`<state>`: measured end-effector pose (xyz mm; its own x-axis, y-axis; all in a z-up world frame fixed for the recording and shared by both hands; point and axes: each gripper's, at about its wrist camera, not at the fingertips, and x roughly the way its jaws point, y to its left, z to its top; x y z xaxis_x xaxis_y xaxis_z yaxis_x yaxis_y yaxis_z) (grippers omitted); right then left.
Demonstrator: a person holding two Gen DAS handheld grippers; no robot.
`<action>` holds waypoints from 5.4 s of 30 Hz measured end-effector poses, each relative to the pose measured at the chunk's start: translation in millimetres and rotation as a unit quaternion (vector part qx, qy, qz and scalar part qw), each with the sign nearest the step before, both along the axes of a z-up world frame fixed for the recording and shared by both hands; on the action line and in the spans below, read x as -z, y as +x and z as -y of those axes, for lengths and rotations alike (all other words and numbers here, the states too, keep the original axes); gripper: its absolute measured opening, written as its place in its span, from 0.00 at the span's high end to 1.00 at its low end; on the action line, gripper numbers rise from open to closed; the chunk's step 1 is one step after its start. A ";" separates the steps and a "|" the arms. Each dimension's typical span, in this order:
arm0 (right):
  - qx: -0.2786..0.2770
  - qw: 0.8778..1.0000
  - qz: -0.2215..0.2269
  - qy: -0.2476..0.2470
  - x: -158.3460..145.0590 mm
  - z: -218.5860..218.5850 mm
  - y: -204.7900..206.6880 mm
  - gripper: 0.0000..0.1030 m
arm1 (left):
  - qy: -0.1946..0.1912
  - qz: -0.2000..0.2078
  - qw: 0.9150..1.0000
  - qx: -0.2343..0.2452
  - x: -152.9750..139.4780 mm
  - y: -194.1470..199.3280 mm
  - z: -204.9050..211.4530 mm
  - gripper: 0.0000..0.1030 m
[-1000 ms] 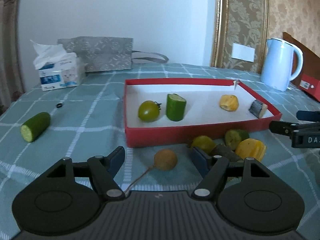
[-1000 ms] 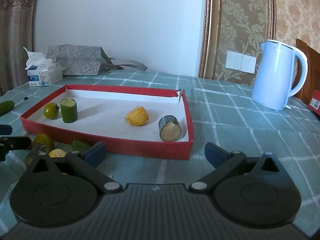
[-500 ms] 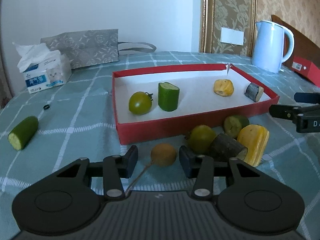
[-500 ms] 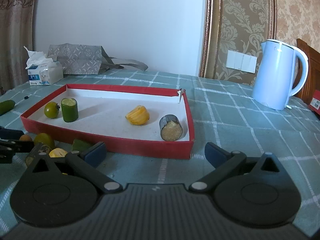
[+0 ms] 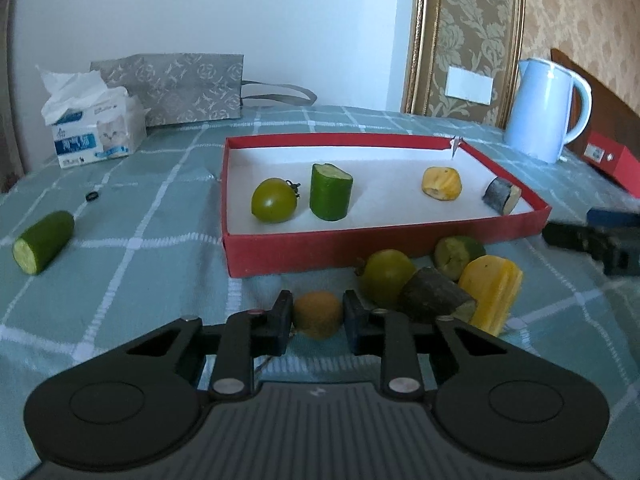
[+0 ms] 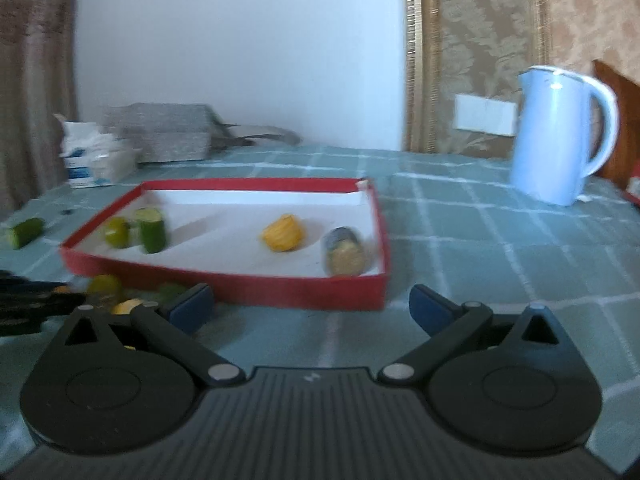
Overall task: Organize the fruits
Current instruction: 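Grasp the small brown kiwi with the left tool while the right tool grasps the yellow pepper chunk, then carry the brown kiwi into the red tray and open the left tool, then carry the yellow pepper chunk into the red tray and open the right tool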
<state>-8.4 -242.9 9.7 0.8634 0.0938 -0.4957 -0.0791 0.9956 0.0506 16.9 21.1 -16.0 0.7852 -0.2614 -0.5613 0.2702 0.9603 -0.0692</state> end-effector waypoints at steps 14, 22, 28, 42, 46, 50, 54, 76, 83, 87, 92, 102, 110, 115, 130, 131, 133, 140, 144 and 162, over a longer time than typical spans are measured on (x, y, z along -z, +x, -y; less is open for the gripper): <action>-0.130 0.980 -0.094 0.114 13.8 -35.2 -13.5 0.43 | -0.015 -0.003 1.000 -0.001 0.0 0.1 -2.8 0.75; -0.136 0.976 -0.103 0.138 17.1 -46.7 2.2 0.57 | -0.018 -0.003 1.000 0.000 0.2 -0.2 -4.0 0.75; -0.117 0.977 -0.103 0.144 18.6 -50.1 8.0 0.61 | -0.019 -0.004 1.000 0.000 0.2 -0.2 -4.1 0.74; -0.060 0.987 -0.085 0.121 19.5 -52.6 9.5 0.72 | -0.020 -0.004 1.000 0.000 0.1 -1.1 -3.6 0.74; -0.055 0.993 -0.060 0.087 12.1 -50.6 -1.9 0.72 | -0.021 -0.005 1.000 0.000 0.1 -1.1 -3.3 0.74; -0.036 0.998 -0.018 0.045 2.6 -39.4 -17.9 0.72 | -0.021 -0.005 1.000 0.000 0.2 -1.0 -3.5 0.74; -0.009 0.999 -0.001 0.053 0.0 -20.7 -17.1 0.72 | -0.016 -0.004 1.000 -0.003 0.1 -1.2 -2.7 0.74; -0.003 0.996 -0.013 0.092 11.3 -6.5 -13.4 0.72 | 0.026 0.009 0.997 -0.075 -7.1 -2.5 6.9 0.74; -0.011 0.995 -0.019 0.094 11.9 -6.8 -12.3 0.72 | 0.033 0.020 0.996 -0.076 -15.4 -4.2 11.7 0.74; -0.015 0.995 -0.022 0.095 12.4 -7.5 -12.1 0.72 | 0.037 0.024 0.996 -0.074 -20.4 -3.0 15.2 0.74; -0.019 0.995 -0.024 0.100 12.6 -7.2 -11.8 0.72 | 0.046 0.035 0.996 -0.068 -30.2 2.5 22.5 0.74; -0.022 0.994 -0.027 0.107 12.9 -5.5 -10.7 0.72 | 0.052 0.053 0.996 -0.041 -46.8 44.6 59.1 0.74; -0.028 0.993 -0.035 0.113 14.3 -5.5 -7.6 0.72 | 0.054 0.033 0.998 -0.030 -35.7 85.6 78.4 0.74; -0.032 0.992 -0.040 0.115 15.3 -5.3 -4.8 0.72 | 0.075 0.034 0.996 -0.029 -31.4 98.6 90.8 0.74; -0.031 0.992 -0.045 0.118 16.5 -4.9 -3.7 0.72 | 0.064 0.051 0.995 -0.057 -36.7 89.0 83.0 0.44; -0.031 0.992 -0.044 0.117 16.6 -5.0 -3.7 0.72 | 0.061 0.052 0.995 -0.060 -37.8 86.0 80.0 0.44; -0.031 0.992 -0.043 0.116 16.4 -5.1 -4.3 0.72 | 0.051 0.051 0.995 -0.066 -39.3 78.0 71.2 0.44; -0.028 0.993 -0.041 0.110 15.9 -6.1 -6.1 0.72 | 0.030 0.049 0.993 -0.100 -36.8 53.0 38.8 0.42; -0.026 0.994 -0.037 0.104 14.6 -7.6 -8.1 0.72 | 0.018 0.046 0.992 -0.117 -33.0 39.8 18.7 0.42; -0.024 0.999 0.038 0.030 -35.1 -18.2 1.6 0.72 | -0.018 -0.003 0.987 -0.159 -11.1 33.1 -22.0 0.41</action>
